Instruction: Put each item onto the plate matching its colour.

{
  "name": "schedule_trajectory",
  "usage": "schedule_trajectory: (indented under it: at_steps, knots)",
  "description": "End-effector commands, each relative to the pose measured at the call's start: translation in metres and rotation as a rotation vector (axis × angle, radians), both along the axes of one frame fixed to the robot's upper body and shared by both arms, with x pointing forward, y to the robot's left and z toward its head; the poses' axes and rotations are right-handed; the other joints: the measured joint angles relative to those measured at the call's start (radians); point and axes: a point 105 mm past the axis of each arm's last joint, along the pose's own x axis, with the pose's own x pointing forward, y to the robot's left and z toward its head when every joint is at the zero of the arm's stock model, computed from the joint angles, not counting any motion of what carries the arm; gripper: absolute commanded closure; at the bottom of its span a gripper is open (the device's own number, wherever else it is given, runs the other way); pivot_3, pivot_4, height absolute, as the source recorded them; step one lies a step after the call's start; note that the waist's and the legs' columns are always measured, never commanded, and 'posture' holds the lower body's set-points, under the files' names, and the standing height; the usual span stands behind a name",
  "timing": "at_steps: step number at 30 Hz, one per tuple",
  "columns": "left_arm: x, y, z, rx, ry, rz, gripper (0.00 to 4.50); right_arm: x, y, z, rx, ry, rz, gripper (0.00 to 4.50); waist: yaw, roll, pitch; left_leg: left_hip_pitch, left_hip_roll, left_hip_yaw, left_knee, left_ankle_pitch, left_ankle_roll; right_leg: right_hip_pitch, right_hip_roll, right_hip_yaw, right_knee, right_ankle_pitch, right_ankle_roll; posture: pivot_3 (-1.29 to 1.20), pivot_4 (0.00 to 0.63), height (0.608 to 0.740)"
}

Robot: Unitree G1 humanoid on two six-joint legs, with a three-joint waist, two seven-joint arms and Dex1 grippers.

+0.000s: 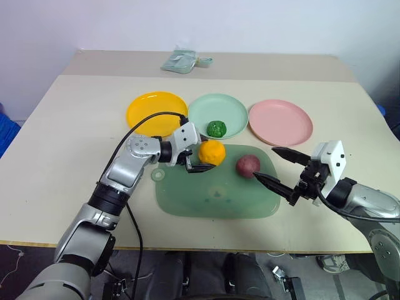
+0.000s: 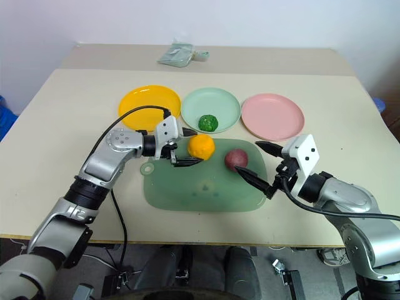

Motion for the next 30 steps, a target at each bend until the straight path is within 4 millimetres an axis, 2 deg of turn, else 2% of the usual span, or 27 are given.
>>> schedule_trajectory:
  at_steps: [1, 2, 3, 8, 12, 14, 16, 18, 21, 22, 24, 27, 30]
  knots:
    - [0.0, -0.003, -0.003, -0.001, 0.003, -0.012, 1.25, -0.006, 0.007, 0.009, 0.008, -0.044, 0.024, 0.0, 0.001, 0.0, 0.0, 0.0, 0.0, 0.0, 0.0, 0.0, 0.0, 0.0, 0.0, 0.0, 0.0, 0.0, 0.0, 0.0, 0.15, 0.74]
    - [-0.002, -0.004, -0.001, -0.016, 0.007, -0.021, 1.51, -0.006, 0.007, 0.009, 0.009, -0.043, 0.024, 0.0, 0.001, 0.0, 0.0, 0.0, 0.0, 0.0, 0.0, 0.0, 0.0, 0.0, 0.0, 0.0, 0.0, 0.0, 0.0, 0.0, 0.15, 0.74]
    - [-0.003, -0.004, 0.001, -0.028, 0.011, -0.028, 1.58, -0.006, 0.008, 0.008, 0.01, -0.042, 0.024, 0.0, 0.001, 0.0, 0.0, 0.0, 0.0, 0.0, 0.0, 0.0, 0.0, 0.0, 0.0, 0.0, 0.0, 0.0, 0.0, 0.0, 0.15, 0.74]
    - [0.002, 0.015, 0.028, -0.187, 0.026, 0.057, 1.59, -0.006, 0.008, 0.008, 0.014, -0.039, 0.029, 0.0, -0.002, 0.0, 0.0, 0.0, 0.0, 0.0, 0.0, 0.0, 0.0, -0.001, 0.0, 0.0, 0.0, 0.0, 0.0, 0.0, 0.15, 0.74]
    - [0.031, 0.067, 0.066, -0.395, -0.026, 0.329, 1.59, -0.005, 0.007, 0.008, 0.013, -0.043, 0.028, 0.0, -0.002, 0.0, 0.0, -0.001, 0.001, 0.0, 0.0, 0.0, 0.0, -0.001, 0.0, 0.0, 0.0, 0.0, 0.0, 0.0, 0.15, 0.74]
    - [0.052, 0.103, 0.07, -0.419, -0.052, 0.537, 1.59, -0.004, 0.005, 0.007, 0.012, -0.042, 0.027, 0.0, -0.001, 0.0, 0.0, -0.001, 0.001, 0.0, 0.0, 0.0, 0.0, -0.001, 0.0, 0.0, 0.0, 0.0, 0.0, 0.0, 0.15, 0.74]
    - [0.069, 0.129, 0.062, -0.392, -0.05, 0.713, 1.59, -0.004, 0.005, 0.006, 0.012, -0.039, 0.031, 0.0, 0.001, 0.0, 0.0, 0.0, 0.0, 0.0, 0.0, 0.0, 0.0, -0.001, 0.0, 0.0, 0.0, 0.0, 0.0, 0.0, 0.15, 0.74]
    - [0.077, 0.136, 0.056, -0.366, -0.047, 0.767, 1.59, -0.002, 0.005, 0.005, 0.013, -0.038, 0.037, 0.0, 0.002, 0.0, 0.0, 0.0, 0.0, 0.0, 0.0, 0.0, 0.0, 0.0, 0.0, 0.0, 0.0, 0.0, 0.0, 0.0, 0.15, 0.74]
    - [0.084, 0.131, 0.049, -0.359, -0.044, 0.769, 1.59, 0.001, 0.006, 0.005, 0.015, -0.033, 0.044, 0.0, 0.004, -0.001, 0.001, -0.001, -0.001, 0.0, 0.0, 0.0, 0.001, 0.0, 0.0, -0.001, 0.001, 0.0, 0.0, 0.0, 0.15, 0.74]
    - [0.086, 0.129, 0.045, -0.341, -0.047, 0.765, 0.79, 0.002, 0.005, 0.005, 0.015, -0.032, 0.046, 0.0, 0.004, -0.002, 0.001, -0.001, -0.001, 0.0, 0.0, 0.0, 0.001, 0.0, 0.0, -0.001, 0.001, 0.0, 0.0, 0.0, 0.15, 0.74]
    - [0.089, 0.13, 0.043, -0.331, -0.046, 0.769, 0.13, 0.003, 0.005, 0.007, 0.012, -0.032, 0.047, 0.0, 0.002, -0.002, 0.001, -0.001, -0.001, 0.0, 0.0, 0.0, 0.001, 0.0, 0.0, -0.001, 0.001, 0.0, 0.0, 0.0, 0.15, 0.74]
    - [0.093, 0.134, 0.054, -0.334, -0.12, 0.789, 0.02, 0.007, 0.002, 0.008, 0.024, -0.02, 0.022, 0.0, -0.002, -0.002, 0.001, -0.001, 0.0, 0.0, -0.001, 0.0, 0.0, 0.0, 0.0, -0.001, 0.001, 0.0, 0.0, 0.0, 0.15, 0.74]
    - [0.086, 0.138, 0.075, -0.361, -0.239, 0.733, 0.02, 0.016, -0.001, 0.004, -0.017, -0.006, -0.025, 0.0, -0.006, -0.002, 0.001, -0.001, 0.0, 0.001, -0.001, 0.0, 0.0, -0.001, 0.0, -0.001, 0.001, 0.0, 0.0, 0.0, 0.15, 0.74]
